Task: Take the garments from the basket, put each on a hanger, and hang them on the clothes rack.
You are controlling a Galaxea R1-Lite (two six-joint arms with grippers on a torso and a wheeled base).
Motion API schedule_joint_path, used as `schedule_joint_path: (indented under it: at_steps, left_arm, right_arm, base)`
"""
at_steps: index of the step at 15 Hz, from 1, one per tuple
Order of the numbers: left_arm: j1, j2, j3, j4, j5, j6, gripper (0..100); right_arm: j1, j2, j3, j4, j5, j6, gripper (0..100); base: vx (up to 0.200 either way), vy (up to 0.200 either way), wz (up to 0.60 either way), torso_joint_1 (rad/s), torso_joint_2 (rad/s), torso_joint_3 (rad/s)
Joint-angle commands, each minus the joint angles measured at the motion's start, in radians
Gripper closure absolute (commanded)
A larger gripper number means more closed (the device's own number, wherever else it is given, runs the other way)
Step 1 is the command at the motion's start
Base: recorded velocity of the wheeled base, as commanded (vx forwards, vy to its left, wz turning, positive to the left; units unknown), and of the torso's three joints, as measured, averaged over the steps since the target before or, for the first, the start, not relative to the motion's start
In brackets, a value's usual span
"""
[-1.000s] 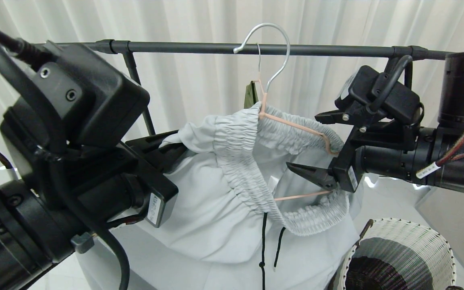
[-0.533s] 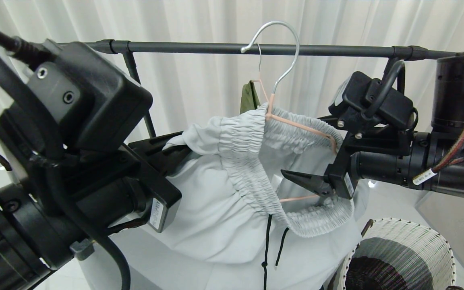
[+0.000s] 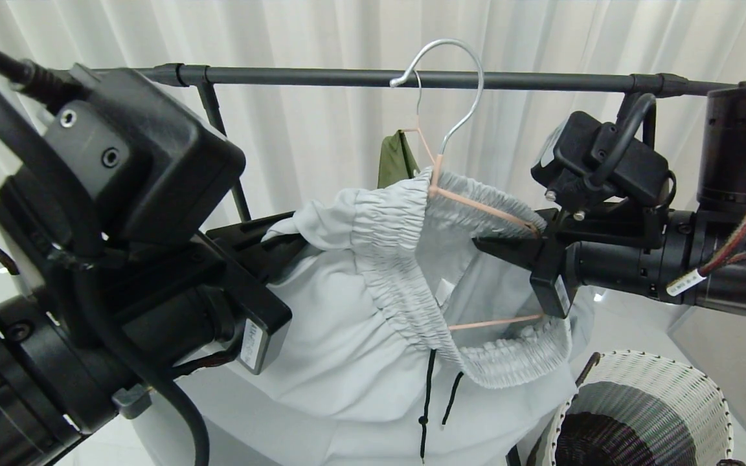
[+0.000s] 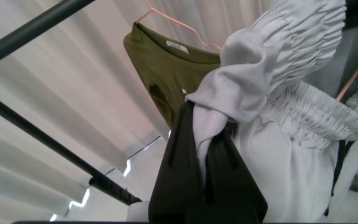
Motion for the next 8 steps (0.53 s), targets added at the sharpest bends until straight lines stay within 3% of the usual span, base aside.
schedule_joint_path:
  at_steps: [1,6,7,8]
  left_arm:
    - [0.0,0.0,-0.001,-0.001,0.0,-0.001,100]
    - [-0.002,0.001,0.002,-0.001,0.0,0.002,100]
    - [-0.002,0.003,0.005,-0.001,0.0,0.013,0]
    - [0.0,0.004,0.008,-0.001,0.0,0.016,0]
  right_arm:
    - [-0.002,-0.003,0.0,-0.002,0.0,-0.001,100]
    - [-0.005,-0.005,0.0,-0.006,-0.004,-0.005,100]
    - [-0.003,-0.006,0.0,-0.008,-0.002,-0.008,100]
    - [-0.003,-0.009,-0.001,-0.017,-0.002,-0.016,100]
  base:
    - [0.0,0.0,0.0,0.0,0.0,0.0]
    - [0.0,0.0,0.0,0.0,0.0,0.0]
    - [0.0,0.0,0.0,0.0,0.0,0.0]
    - [0.0,0.0,0.0,0.0,0.0,0.0]
